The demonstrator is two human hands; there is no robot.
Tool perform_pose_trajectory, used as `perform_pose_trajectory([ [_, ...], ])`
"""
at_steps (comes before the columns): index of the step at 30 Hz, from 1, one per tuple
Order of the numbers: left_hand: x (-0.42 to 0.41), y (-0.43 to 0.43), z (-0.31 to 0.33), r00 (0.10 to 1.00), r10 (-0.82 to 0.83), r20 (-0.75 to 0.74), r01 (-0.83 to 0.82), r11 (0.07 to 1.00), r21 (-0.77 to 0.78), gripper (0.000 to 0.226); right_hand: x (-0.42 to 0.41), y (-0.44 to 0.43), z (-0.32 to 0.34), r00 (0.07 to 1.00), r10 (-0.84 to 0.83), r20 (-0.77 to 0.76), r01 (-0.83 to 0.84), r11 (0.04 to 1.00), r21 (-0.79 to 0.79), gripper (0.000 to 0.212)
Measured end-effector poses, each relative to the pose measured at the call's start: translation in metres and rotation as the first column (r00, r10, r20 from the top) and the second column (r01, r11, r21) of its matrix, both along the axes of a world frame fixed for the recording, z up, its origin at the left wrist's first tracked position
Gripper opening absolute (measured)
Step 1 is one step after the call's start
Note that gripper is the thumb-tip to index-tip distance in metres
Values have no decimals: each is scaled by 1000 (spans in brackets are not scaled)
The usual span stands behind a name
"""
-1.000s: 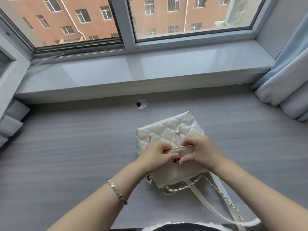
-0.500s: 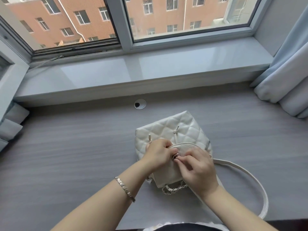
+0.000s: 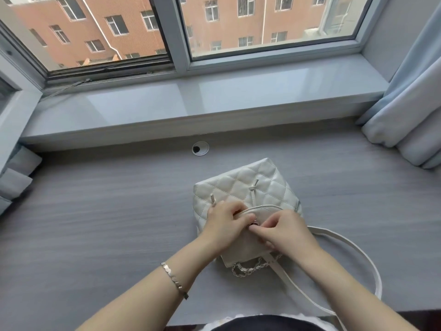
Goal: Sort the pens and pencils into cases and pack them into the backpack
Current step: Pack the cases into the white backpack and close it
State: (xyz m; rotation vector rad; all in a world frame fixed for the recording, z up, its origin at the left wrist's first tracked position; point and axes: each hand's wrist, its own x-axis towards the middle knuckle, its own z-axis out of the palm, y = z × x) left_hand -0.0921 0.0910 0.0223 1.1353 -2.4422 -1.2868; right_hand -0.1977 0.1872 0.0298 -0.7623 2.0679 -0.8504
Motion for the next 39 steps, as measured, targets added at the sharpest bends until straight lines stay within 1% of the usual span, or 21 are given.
perform_pose_trajectory([
  [1,9,5,-6,997,15,-71,-20,997,-70,11,-5,2,0,1000,24,-13,-24,1000,-2,29],
  [3,27,15,-19,984,88,-155,-128,955,-267,49,-13,8,-3,973,-66,-220,46,994,-96,23],
  [4,37,18,-26,967,196,-164,-238,926,-294,70,-15,12,-5,932,-157,-328,101,978,-183,15],
  [5,44,20,-32,928,345,-138,-369,896,-245,90,-17,15,-9,892,-231,-388,135,956,-259,11],
  [6,49,20,-35,874,482,-55,-485,867,-113,106,-19,18,-14,874,-264,-409,150,945,-291,24],
  [7,53,18,-35,829,558,45,-559,824,85,114,-24,20,-24,887,-257,-383,160,951,-266,43],
  [8,54,16,-34,811,576,99,-575,756,314,111,-30,21,-30,923,-236,-304,181,964,-197,62],
  [9,53,15,-32,816,571,94,-533,679,504,99,-35,20,-35,961,-223,-164,206,972,-113,78],
  [10,53,13,-31,825,559,81,-495,646,581,82,-39,19,-37,975,-223,16,223,973,-61,87],
  [11,52,11,-31,831,552,67,-479,649,591,72,-41,17,-41,955,-224,197,241,968,-69,87],
  [12,50,9,-31,830,556,47,-470,651,596,71,-43,17,-43,919,-219,327,266,958,-106,79],
  [13,47,7,-29,822,568,28,-462,638,617,74,-44,16,-45,894,-215,393,292,945,-146,66],
  [15,41,6,-24,806,592,7,-456,614,644,77,-47,14,-44,861,-230,454,350,916,-198,49],
  [18,27,11,-10,802,594,-54,-421,628,654,77,-61,17,-31,844,-260,469,409,878,-248,46],
  [21,-8,16,3,825,551,-127,-361,685,633,85,-95,28,-8,873,-294,390,425,850,-310,38],
  [25,-76,22,6,877,454,-155,-281,747,602,103,-154,51,6,893,-342,291,428,844,-323,46],
  [29,-137,25,-8,911,380,-163,-219,778,589,83,-201,62,-3,868,-442,228,493,826,-275,39],
  [34,-161,26,-32,977,215,2,-194,878,438,78,-232,71,-27,858,-479,187,498,864,-75,43],
  [35,-159,25,-34,984,179,20,-171,892,419,78,-231,69,-28,866,-482,134,491,871,-37,46],
  [37,-153,21,-35,991,110,77,-131,910,393,76,-224,62,-30,867,-479,-139,486,874,20,54],
  [39,-144,17,-32,984,19,178,-82,932,354,55,-209,50,-23,796,-441,-414,458,887,-65,47],
])
